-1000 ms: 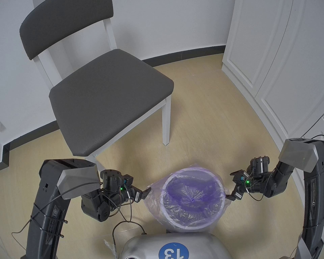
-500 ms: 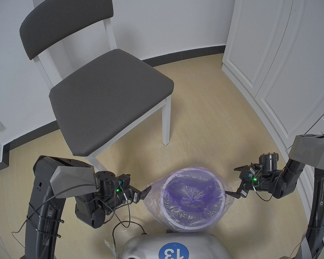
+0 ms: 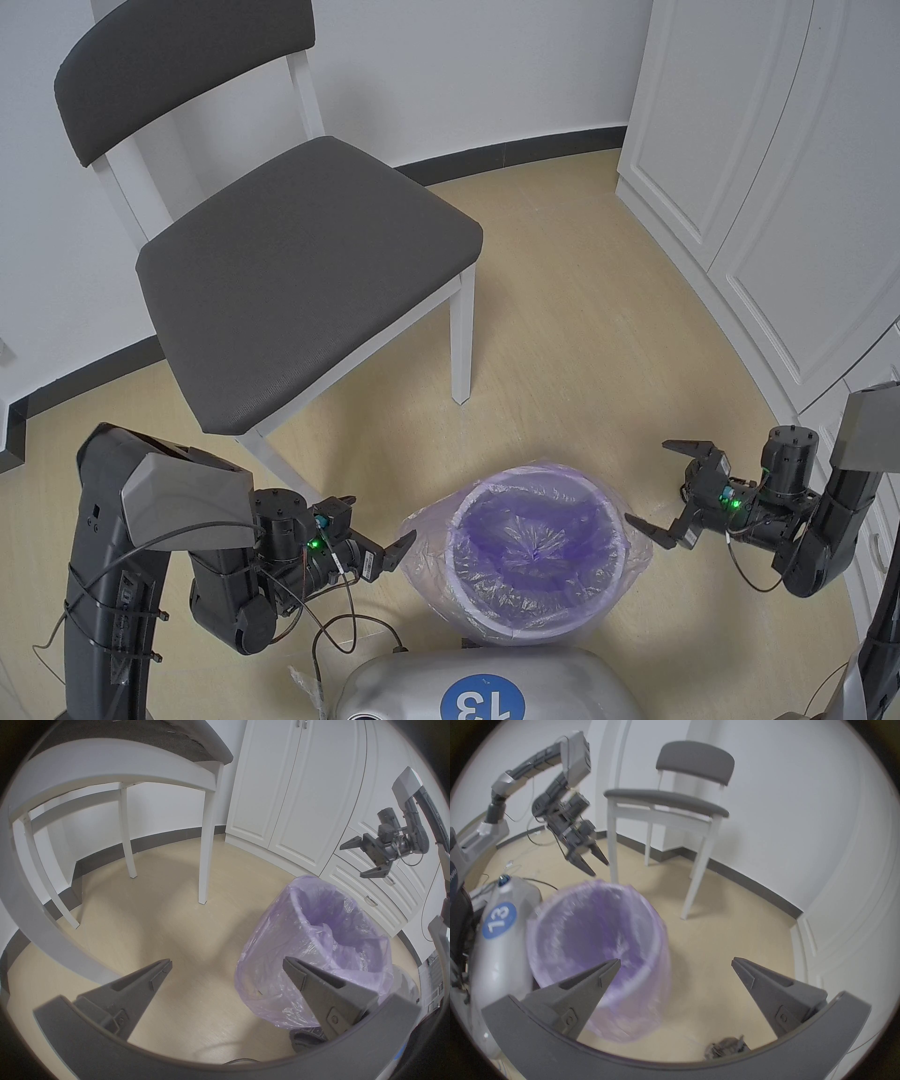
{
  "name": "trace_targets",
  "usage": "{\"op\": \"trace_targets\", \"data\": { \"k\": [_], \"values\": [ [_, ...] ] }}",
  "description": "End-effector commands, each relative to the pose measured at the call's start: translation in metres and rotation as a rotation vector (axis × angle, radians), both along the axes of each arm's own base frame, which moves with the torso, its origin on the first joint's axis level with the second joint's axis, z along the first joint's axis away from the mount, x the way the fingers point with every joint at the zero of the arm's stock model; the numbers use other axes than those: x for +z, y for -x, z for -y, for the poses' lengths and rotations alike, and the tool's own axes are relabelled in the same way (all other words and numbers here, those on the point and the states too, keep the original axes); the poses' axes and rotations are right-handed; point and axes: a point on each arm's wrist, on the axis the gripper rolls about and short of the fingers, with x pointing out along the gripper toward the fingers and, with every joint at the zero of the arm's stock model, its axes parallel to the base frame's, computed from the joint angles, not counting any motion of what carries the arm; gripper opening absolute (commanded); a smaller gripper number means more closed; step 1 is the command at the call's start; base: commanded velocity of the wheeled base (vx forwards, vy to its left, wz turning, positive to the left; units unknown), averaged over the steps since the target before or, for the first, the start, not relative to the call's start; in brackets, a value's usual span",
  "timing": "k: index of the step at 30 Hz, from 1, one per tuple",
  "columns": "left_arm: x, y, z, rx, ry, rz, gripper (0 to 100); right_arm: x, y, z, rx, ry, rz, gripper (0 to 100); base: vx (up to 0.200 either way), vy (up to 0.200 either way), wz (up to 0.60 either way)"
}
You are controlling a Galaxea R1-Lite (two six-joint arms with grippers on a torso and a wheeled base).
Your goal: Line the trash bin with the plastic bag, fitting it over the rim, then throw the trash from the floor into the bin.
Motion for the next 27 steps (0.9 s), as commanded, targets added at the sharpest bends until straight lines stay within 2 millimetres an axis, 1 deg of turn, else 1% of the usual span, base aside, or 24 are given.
{"op": "trace_targets", "data": {
  "k": [1,4,8,9,10,12,13,15,17,20,21,22,23,27],
  "values": [
    [0.008,0.002,0.011,-0.021,0.022,0.035,100,-0.021,0.038,-0.056,0.203,-0.032,-0.131,100,0.000,0.000,0.00],
    [0.009,0.002,0.015,-0.022,0.019,0.041,100,-0.029,0.050,-0.072,0.240,-0.075,-0.237,100,0.000,0.000,0.00],
    [0.010,0.003,0.013,-0.014,0.017,0.041,100,-0.039,0.056,-0.085,0.260,-0.104,-0.326,100,0.000,0.000,0.00],
    [0.010,0.003,0.013,-0.014,0.017,0.041,100,-0.039,0.056,-0.085,0.260,-0.104,-0.326,100,0.000,0.000,0.00],
    [0.012,0.002,0.012,-0.010,0.021,0.046,100,-0.047,0.057,-0.088,0.265,-0.092,-0.357,100,0.000,0.000,0.00],
    [0.012,0.002,0.012,-0.008,0.021,0.046,100,-0.049,0.057,-0.089,0.266,-0.090,-0.362,100,0.000,0.000,0.00],
    [0.012,0.003,0.011,-0.007,0.020,0.044,100,-0.057,0.057,-0.090,0.266,-0.071,-0.397,100,0.000,0.000,0.00],
    [0.013,0.003,0.010,0.003,0.016,0.044,100,-0.061,0.057,-0.090,0.262,-0.055,-0.424,100,0.000,0.000,0.00],
    [0.014,0.003,0.010,0.011,0.015,0.048,100,-0.062,0.055,-0.091,0.261,-0.049,-0.433,100,0.000,0.000,0.00],
    [0.018,0.003,0.009,0.020,0.019,0.058,100,-0.048,0.044,-0.096,0.263,-0.049,-0.408,100,0.000,0.000,0.00],
    [0.018,0.003,0.009,0.020,0.019,0.058,100,-0.048,0.044,-0.096,0.263,-0.049,-0.408,100,0.000,0.000,0.00],
    [0.021,0.003,0.009,0.022,0.023,0.064,100,-0.040,0.038,-0.099,0.262,-0.043,-0.419,100,0.000,0.000,0.00],
    [0.023,0.004,0.009,0.021,0.023,0.068,100,-0.036,0.037,-0.100,0.262,-0.034,-0.430,100,0.000,0.000,0.00],
    [0.029,0.008,0.008,0.015,0.026,0.070,100,-0.027,0.028,-0.106,0.282,0.058,-0.487,100,0.000,0.000,0.00]
  ]
}}
